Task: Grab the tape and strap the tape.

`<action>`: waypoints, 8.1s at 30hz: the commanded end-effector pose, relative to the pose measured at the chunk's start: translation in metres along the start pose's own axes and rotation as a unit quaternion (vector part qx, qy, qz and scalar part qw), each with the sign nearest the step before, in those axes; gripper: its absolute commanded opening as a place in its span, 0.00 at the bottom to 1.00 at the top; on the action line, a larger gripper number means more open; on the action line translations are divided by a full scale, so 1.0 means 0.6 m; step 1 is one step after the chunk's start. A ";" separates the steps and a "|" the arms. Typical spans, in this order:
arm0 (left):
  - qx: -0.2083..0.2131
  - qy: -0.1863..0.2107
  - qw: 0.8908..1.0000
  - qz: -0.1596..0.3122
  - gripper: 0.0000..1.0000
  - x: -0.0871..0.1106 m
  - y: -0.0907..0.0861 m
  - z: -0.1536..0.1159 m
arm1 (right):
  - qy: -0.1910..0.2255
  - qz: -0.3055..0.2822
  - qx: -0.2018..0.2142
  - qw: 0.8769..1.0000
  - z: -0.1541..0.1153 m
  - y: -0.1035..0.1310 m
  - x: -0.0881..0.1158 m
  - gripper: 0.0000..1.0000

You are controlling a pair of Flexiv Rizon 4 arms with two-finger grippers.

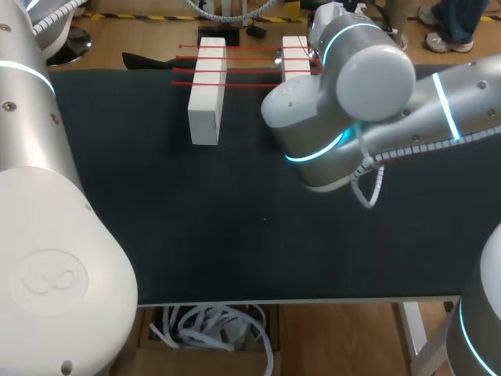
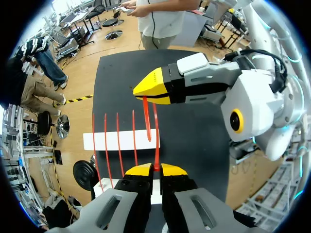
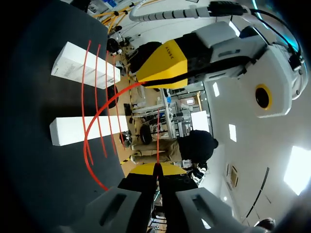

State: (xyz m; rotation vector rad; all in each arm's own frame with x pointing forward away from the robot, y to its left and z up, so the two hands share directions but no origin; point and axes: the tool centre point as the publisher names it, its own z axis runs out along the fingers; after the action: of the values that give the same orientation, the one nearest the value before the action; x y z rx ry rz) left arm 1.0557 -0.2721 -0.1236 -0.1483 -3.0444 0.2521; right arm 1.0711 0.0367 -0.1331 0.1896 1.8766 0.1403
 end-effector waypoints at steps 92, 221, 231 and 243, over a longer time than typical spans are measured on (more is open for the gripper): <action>-0.002 0.001 1.000 -0.001 0.00 0.000 -0.001 -0.001 | 0.027 0.000 -0.023 0.999 0.003 0.052 0.020 0.00; -0.002 0.001 1.000 -0.001 0.00 0.000 -0.001 -0.001 | 0.116 0.052 -0.157 0.979 -0.055 0.014 0.005 1.00; -0.002 0.001 1.000 -0.001 0.00 0.000 -0.001 -0.001 | 0.196 0.094 -0.113 0.970 0.002 -0.158 -0.027 1.00; -0.002 0.001 1.000 -0.001 0.00 0.000 -0.001 -0.001 | 0.199 0.049 -0.191 0.960 0.058 -0.188 -0.039 1.00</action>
State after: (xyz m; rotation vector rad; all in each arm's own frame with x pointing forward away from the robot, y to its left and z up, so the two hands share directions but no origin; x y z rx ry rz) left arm 1.0557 -0.2723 -0.1234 -0.1484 -3.0449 0.2499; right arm 1.1055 -0.0693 -0.1468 0.0891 2.0721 0.5102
